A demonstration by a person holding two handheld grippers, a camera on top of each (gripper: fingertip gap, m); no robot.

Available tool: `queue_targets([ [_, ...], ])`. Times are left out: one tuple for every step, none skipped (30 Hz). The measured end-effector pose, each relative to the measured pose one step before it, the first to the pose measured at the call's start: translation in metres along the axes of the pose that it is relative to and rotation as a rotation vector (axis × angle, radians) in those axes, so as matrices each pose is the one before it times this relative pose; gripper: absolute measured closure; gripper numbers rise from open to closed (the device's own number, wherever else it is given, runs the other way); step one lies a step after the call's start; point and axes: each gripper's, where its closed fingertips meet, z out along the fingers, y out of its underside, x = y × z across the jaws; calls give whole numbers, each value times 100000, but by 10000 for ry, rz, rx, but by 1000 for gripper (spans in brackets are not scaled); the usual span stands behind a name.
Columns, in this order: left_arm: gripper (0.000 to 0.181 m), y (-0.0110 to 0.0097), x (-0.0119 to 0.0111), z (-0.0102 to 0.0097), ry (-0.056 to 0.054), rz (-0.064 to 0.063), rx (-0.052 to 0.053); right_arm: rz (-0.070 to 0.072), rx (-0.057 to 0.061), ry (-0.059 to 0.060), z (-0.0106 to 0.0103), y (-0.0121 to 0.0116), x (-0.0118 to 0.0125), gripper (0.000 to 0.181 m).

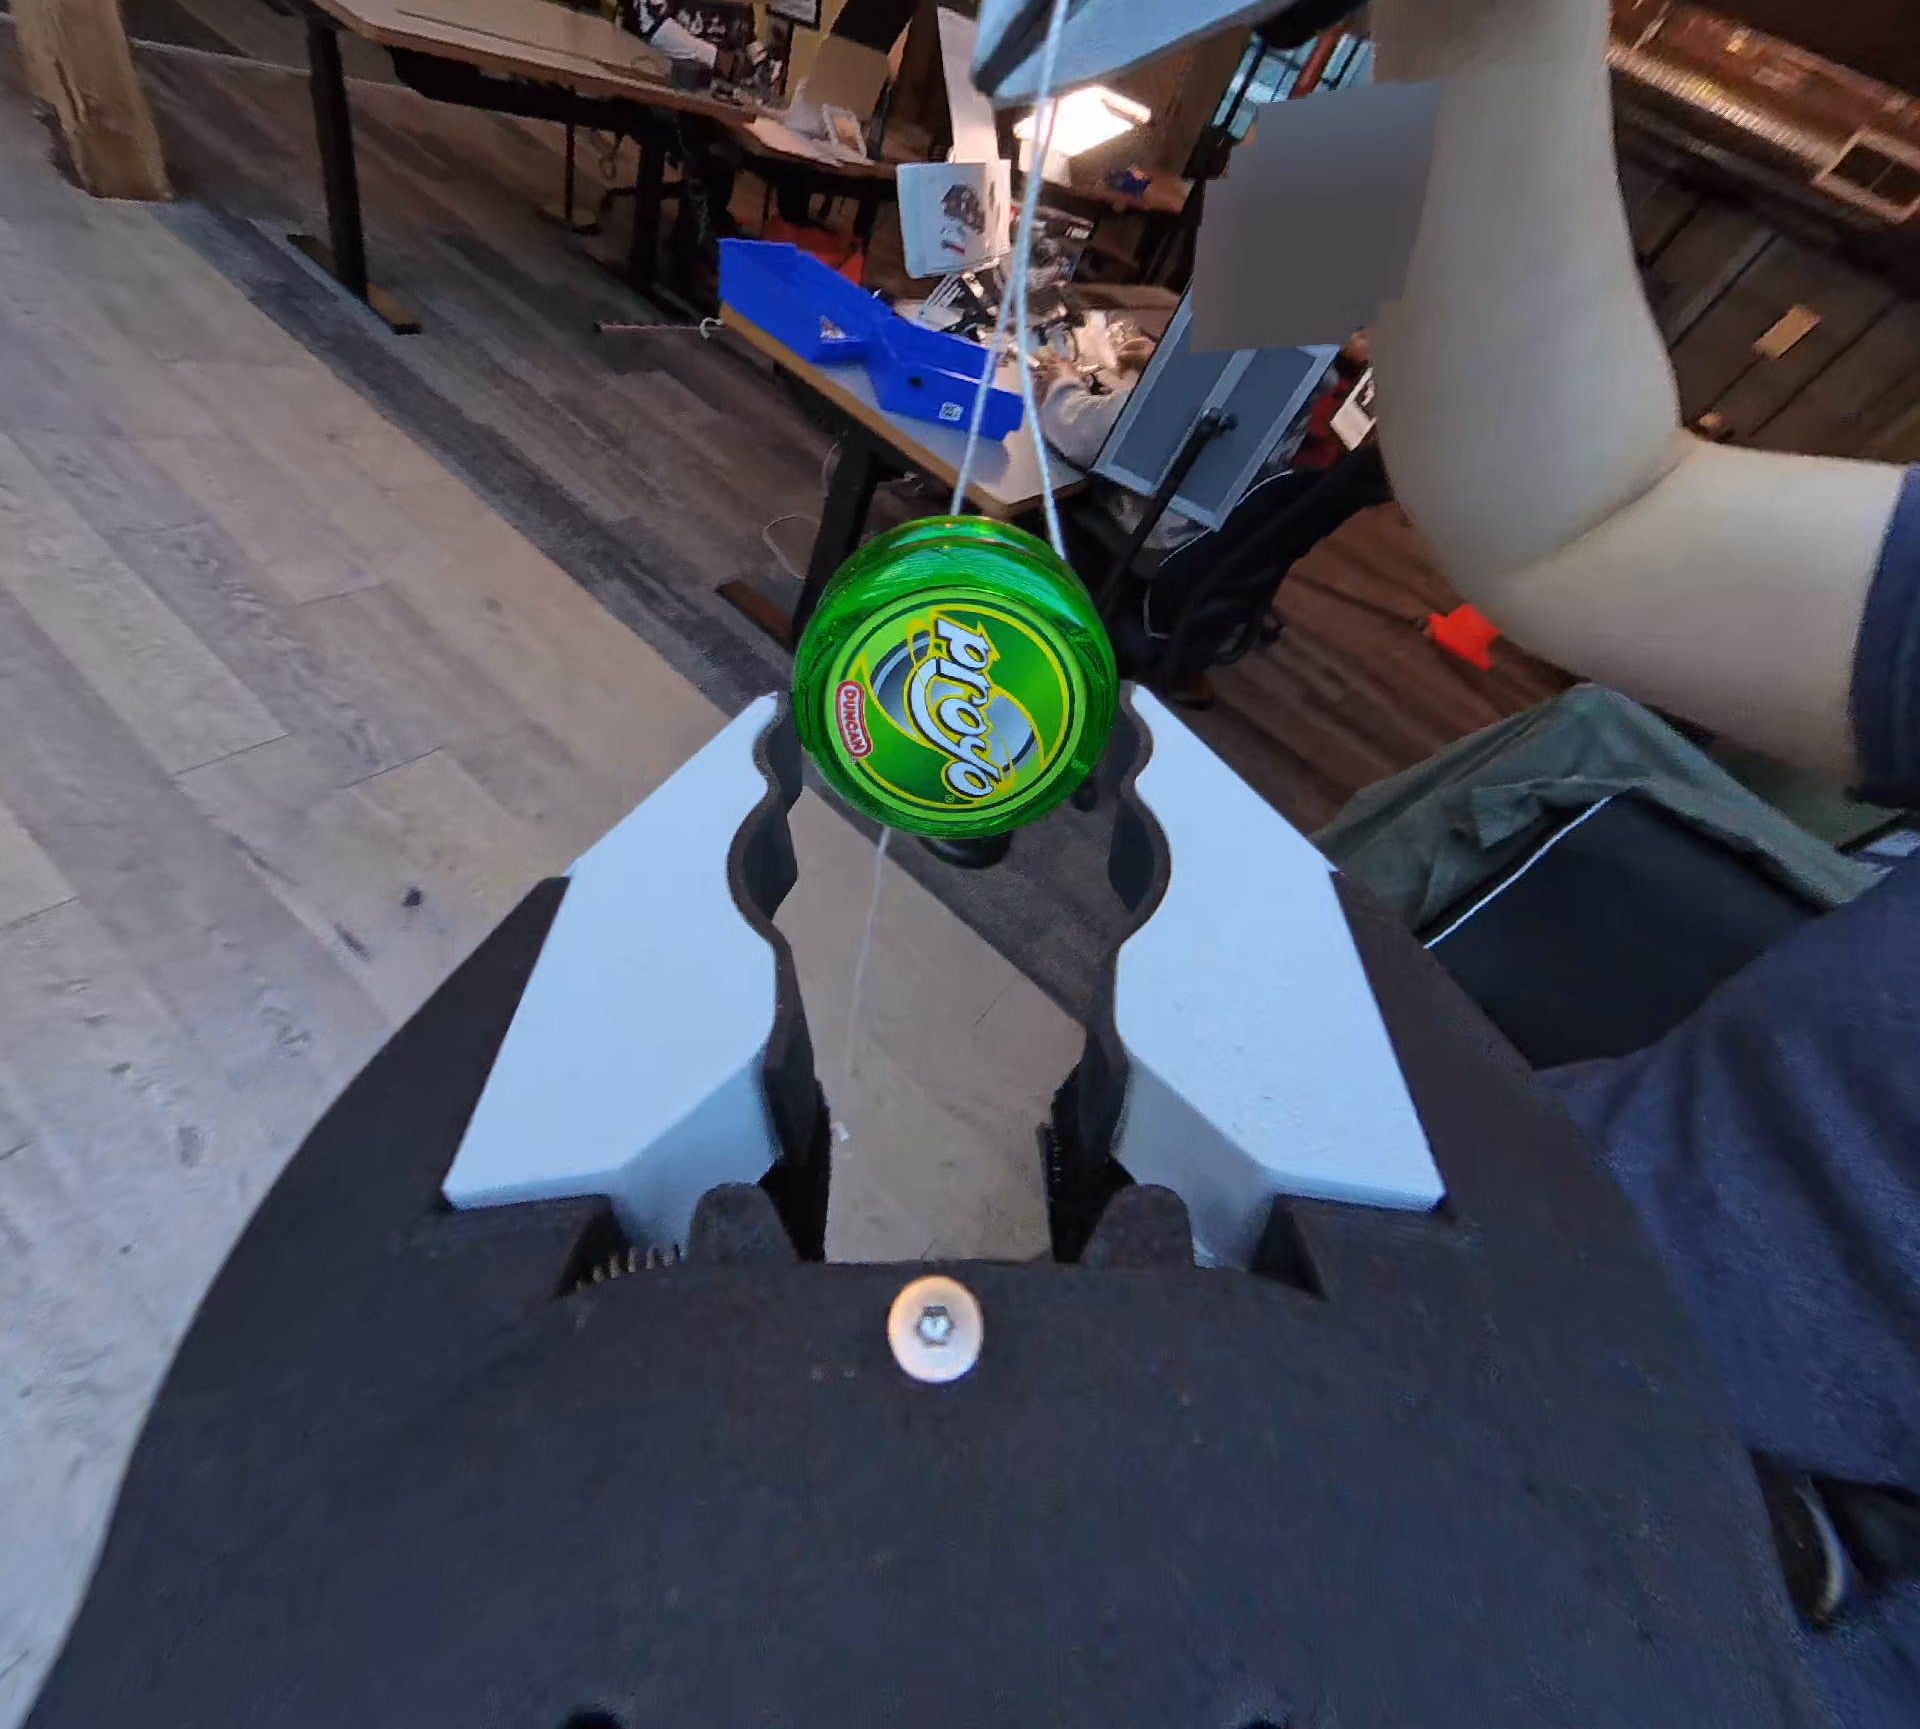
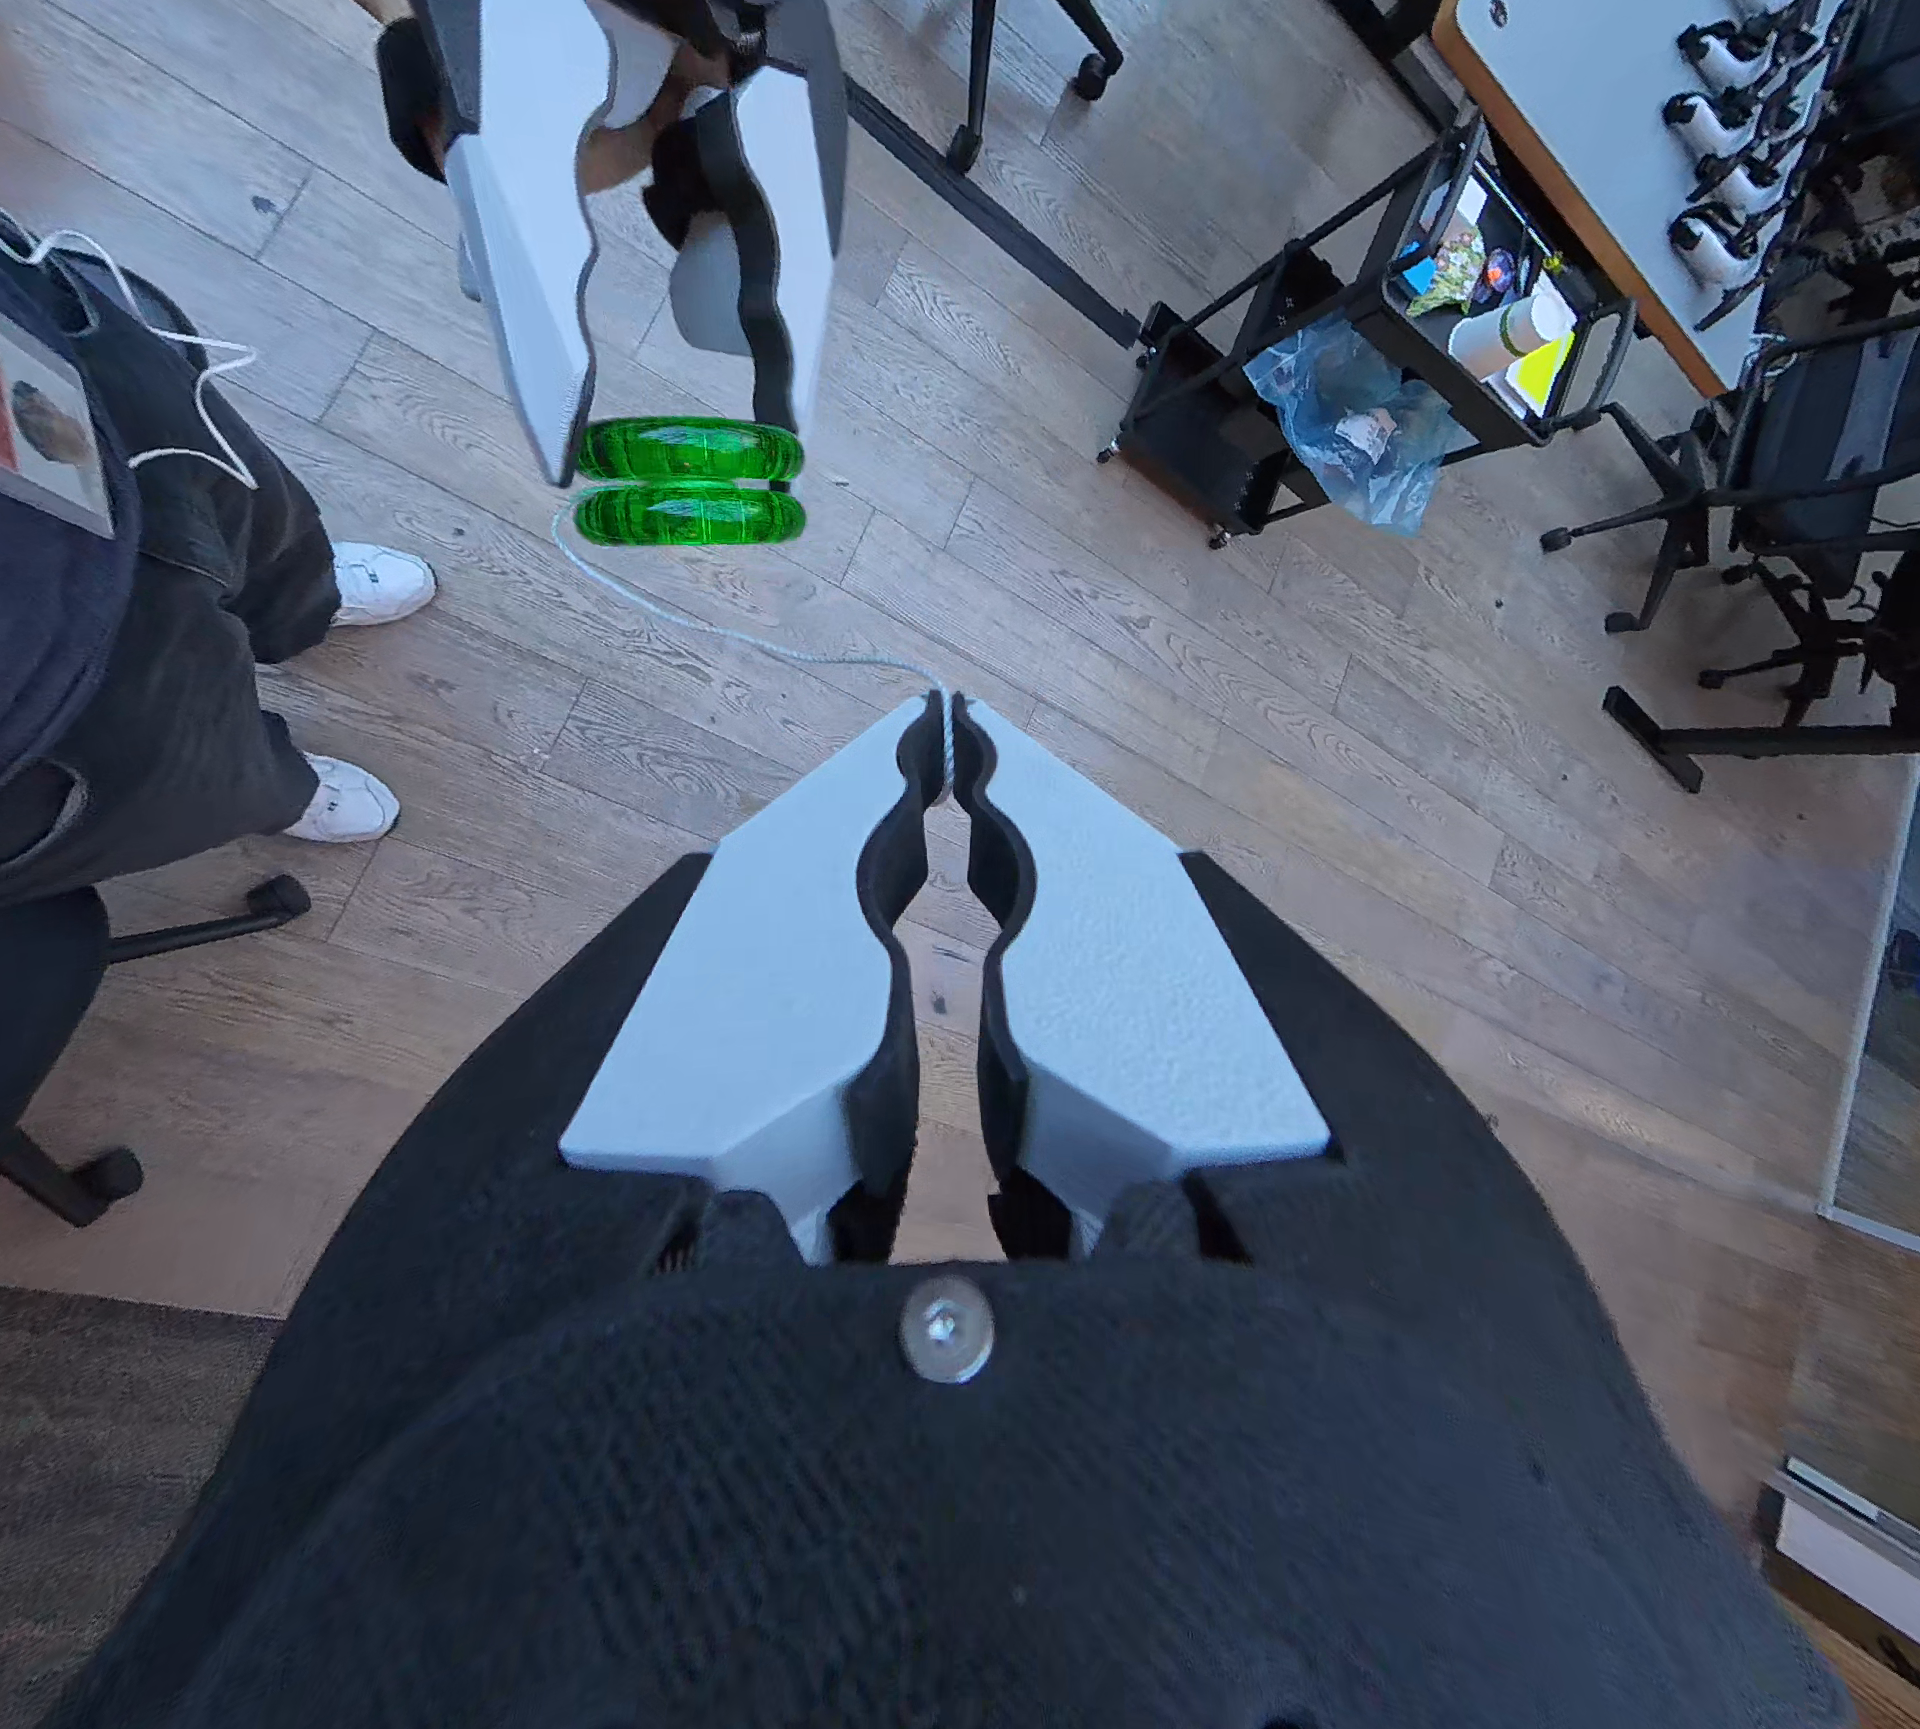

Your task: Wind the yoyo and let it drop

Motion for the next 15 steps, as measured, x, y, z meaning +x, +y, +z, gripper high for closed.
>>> queue_targets([
  [122,-15,-133,-98,-26,-156,91,121,173,-85,-127,-289,135,181],
  [122,84,-349,-112,-191,-30,29,153,237,-318,-233,-489,-307,181],
  [123,63,-423,-124,-238,9,36,-9,234,-162,-324,-587,-262,181],
  [122,12,-548,-161,-295,-74,86,-179,220,-32,-376,-639,-198,181],
  [123,-4,-494,-141,-220,-159,95,-158,181,-36,-411,-655,-221,181],
  [123,49,-260,-80,-25,-177,22,-116,139,94,-417,-655,60,181],
  [122,94,-116,-31,34,-107,-14,-119,84,190,-410,-570,311,181],
  [122,89,-32,11,22,2,-6,-90,-26,220,-339,-363,510,181],
  [122,130,283,72,166,42,-50,-50,-160,252,-253,-104,694,181],
  [122,99,634,118,371,-16,-52,-15,-188,268,-132,46,845,181],
  [122,1,817,151,466,-71,7,48,-170,119,13,157,735,181],
  [122,-75,943,143,521,-44,54,107,-168,39,234,353,704,181],
  [123,-132,1156,149,639,-28,70,151,-206,54,478,657,796,181],
  [122,-292,1360,128,741,-59,134,245,-207,-63,797,897,611,181],
  [122,-510,1400,108,741,-82,255,296,-133,-296,1087,975,138,181],
])
